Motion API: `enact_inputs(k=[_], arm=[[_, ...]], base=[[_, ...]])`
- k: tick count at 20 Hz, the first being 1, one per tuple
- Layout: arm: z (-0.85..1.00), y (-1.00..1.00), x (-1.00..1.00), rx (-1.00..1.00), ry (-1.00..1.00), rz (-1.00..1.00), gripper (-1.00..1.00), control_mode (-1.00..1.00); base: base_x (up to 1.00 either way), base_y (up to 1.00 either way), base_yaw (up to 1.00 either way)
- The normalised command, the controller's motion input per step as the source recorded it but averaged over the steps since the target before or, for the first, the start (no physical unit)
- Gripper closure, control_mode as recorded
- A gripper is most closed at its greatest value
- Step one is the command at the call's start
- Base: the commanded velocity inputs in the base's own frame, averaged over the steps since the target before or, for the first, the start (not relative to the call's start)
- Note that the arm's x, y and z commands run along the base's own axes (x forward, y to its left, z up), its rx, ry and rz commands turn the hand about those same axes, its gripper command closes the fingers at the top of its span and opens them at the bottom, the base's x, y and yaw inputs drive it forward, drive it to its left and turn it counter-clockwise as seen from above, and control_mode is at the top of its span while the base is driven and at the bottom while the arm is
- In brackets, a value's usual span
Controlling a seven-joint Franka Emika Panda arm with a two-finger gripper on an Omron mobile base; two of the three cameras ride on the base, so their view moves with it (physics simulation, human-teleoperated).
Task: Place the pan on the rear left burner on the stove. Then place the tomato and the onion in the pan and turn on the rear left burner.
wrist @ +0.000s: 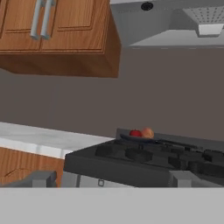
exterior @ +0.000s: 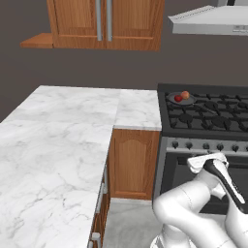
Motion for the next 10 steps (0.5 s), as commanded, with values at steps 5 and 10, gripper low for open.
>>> enact_inputs(k=[5, 10], arm=[[0.00, 0.55, 0.29, -0.02, 0.00, -0.15, -1.00, -1.00], [0.00, 0.11, 0.27, 0.00, 0.00, -0.11, -1.00, -1.00]], base=[[0.00, 0.00, 0.00], [0.00, 0.00, 0.00]])
